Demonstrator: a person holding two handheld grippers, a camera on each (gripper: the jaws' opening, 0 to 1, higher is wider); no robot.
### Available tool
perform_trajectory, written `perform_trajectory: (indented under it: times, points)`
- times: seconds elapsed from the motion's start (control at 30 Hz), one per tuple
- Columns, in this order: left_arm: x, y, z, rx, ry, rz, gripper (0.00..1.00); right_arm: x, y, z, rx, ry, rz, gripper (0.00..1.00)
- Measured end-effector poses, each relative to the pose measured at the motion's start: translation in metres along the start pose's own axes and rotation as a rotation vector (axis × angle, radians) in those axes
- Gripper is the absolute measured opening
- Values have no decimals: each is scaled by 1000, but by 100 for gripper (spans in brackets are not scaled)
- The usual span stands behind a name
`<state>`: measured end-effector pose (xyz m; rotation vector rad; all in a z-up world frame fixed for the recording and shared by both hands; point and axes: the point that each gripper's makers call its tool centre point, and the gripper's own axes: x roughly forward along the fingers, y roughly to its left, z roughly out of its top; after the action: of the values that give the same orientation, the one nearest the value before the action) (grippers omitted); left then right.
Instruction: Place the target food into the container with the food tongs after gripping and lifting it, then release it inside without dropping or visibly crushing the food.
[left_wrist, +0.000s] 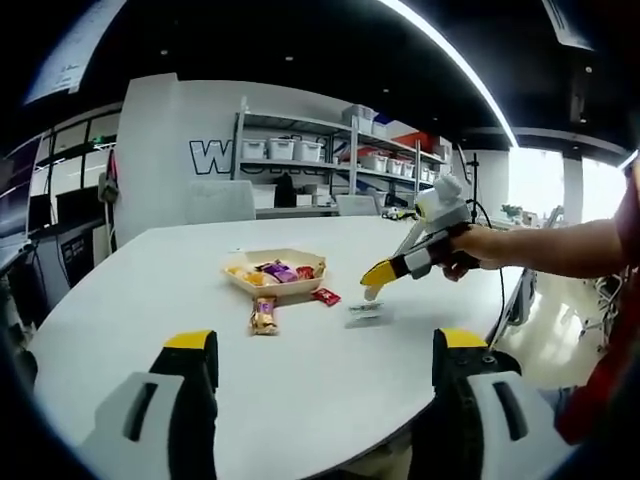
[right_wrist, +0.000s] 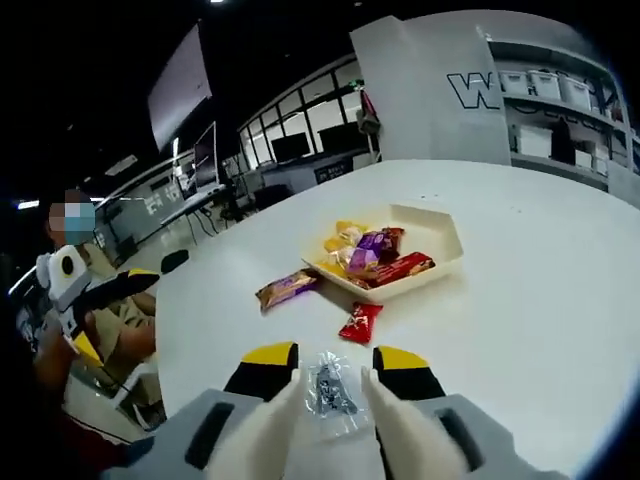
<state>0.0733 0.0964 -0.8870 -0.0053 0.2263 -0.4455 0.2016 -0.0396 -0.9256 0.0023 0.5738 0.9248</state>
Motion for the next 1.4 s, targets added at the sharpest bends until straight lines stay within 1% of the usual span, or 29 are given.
perform_trajectory:
  times: [0.07,0.13,0.2,0.23,0.37,0.4,0.43,0.5,0.57,0.77,0.8,0.83,0.9,0.97,1.0,1.07,1.13,1.2,1.23,1.27,1.3,1.33,1.37,1.4]
  points:
    - [1,-2,-1,-1,0,-5,86,-2,2,0,-3,-2,4,25]
    - [3,-5,-2,3,6,-10,86,-3,6,-4,-42,11,2,25]
    - [4,-7,-3,-1,4,-17,86,-2,10,-7,-60,20,11,25]
    - [4,-8,-3,-2,7,-18,86,0,9,-11,-74,35,9,26]
    - [2,-8,-4,-1,4,-19,86,3,12,-22,-172,71,1,26]
    - [2,-7,-4,-2,5,-16,86,4,15,-24,-182,80,4,26]
    - [1,-6,-5,-2,6,-13,86,5,15,-25,-187,80,2,26]
    - [0,-4,-6,-7,6,-9,86,6,19,-24,-220,74,8,26]
    - [0,-4,-6,-7,5,-9,86,6,20,-25,-261,83,1,26]
    - [-1,-4,-5,-6,0,-8,86,8,19,-26,-301,87,-5,26]
    - [-1,-4,-4,-6,-1,-9,86,7,24,-27,-310,85,11,26]
    - [-1,-4,-4,-6,-1,-9,86,7,24,-28,-313,86,12,26]
    - [-1,-4,-4,-7,-3,-8,86,7,21,-30,-385,96,-9,27]
    - [0,-5,-4,-9,-2,-11,86,9,20,-32,-458,101,-11,27]
    - [0,-6,-5,-6,-1,-14,86,9,21,-33,-476,103,-17,27]
    - [0,-7,-5,-3,-1,-16,85,10,20,-33,-479,105,-29,25]
    - [0,-7,-5,-5,3,-16,85,10,17,-30,-434,96,-40,24]
    - [-1,-6,-5,-4,1,-14,85,9,14,-26,-338,74,-31,23]
    - [-2,-6,-4,-4,0,-14,85,8,14,-25,-319,71,-30,23]
    - [-3,-5,-4,-4,0,-12,85,7,10,-22,-236,48,-36,22]
    - [-3,-5,-4,-4,-1,-10,85,6,8,-20,-196,35,-28,22]
    - [-4,-4,-4,-5,0,-8,85,5,6,-18,-130,19,-28,22]
    - [-4,-4,-4,-5,0,-8,85,4,3,-18,-24,13,-29,22]
    - [-4,-4,-4,-7,-2,-6,85,3,-1,-18,29,5,-31,21]
